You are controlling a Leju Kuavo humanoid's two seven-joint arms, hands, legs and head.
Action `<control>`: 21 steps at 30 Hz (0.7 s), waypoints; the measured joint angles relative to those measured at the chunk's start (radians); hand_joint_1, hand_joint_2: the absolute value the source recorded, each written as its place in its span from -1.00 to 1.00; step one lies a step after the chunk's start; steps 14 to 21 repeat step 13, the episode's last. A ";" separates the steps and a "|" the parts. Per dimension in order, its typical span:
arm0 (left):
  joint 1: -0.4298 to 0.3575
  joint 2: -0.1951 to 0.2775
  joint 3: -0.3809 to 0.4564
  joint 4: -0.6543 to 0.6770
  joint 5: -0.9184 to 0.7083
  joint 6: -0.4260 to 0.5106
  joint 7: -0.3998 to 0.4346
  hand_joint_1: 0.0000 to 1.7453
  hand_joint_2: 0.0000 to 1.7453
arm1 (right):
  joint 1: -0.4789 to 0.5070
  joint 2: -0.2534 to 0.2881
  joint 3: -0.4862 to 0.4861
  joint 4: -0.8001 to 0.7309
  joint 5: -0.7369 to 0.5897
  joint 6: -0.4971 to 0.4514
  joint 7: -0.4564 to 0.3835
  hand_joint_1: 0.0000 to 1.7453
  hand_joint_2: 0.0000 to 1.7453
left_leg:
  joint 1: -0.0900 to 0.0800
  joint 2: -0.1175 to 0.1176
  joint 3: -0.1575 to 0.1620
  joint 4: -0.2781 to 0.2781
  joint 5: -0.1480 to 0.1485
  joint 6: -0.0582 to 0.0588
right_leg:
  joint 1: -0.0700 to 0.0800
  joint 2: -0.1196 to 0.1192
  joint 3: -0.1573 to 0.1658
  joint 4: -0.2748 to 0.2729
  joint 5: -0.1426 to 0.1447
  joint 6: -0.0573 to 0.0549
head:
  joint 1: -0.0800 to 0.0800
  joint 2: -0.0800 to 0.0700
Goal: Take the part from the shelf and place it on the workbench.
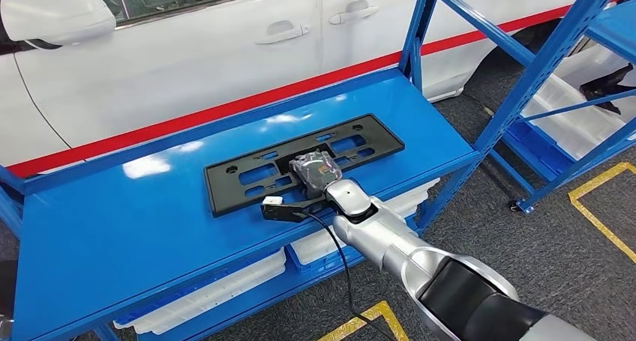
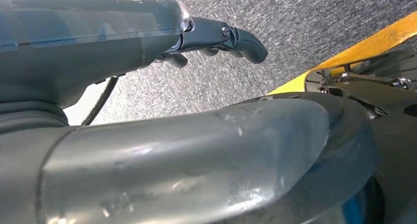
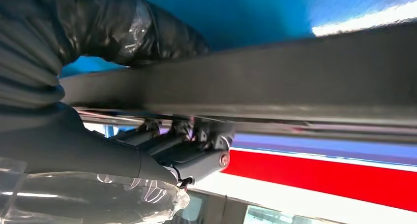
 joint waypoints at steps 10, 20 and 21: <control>0.002 0.001 0.000 0.000 0.003 -0.005 -0.026 -1.00 1.00 | -0.006 -0.004 0.000 0.006 0.017 -0.005 -0.002 0.92 -1.00 | 0.000 0.000 0.001 0.000 0.000 0.000 | 0.000 0.000 0.001 0.000 0.000 0.000 | 0.000 0.000; 0.002 0.002 0.000 0.000 0.008 -0.009 -0.038 -1.00 1.00 | -0.005 -0.008 0.000 0.006 0.021 -0.004 -0.004 0.93 -1.00 | 0.000 0.000 0.001 0.000 0.000 0.000 | 0.000 0.000 0.001 0.000 0.000 0.000 | 0.000 0.000; 0.002 0.002 0.000 0.000 0.008 -0.009 -0.038 -1.00 1.00 | -0.005 -0.008 0.000 0.006 0.021 -0.004 -0.004 0.93 -1.00 | 0.000 0.000 0.001 0.000 0.000 0.000 | 0.000 0.000 0.001 0.000 0.000 0.000 | 0.000 0.000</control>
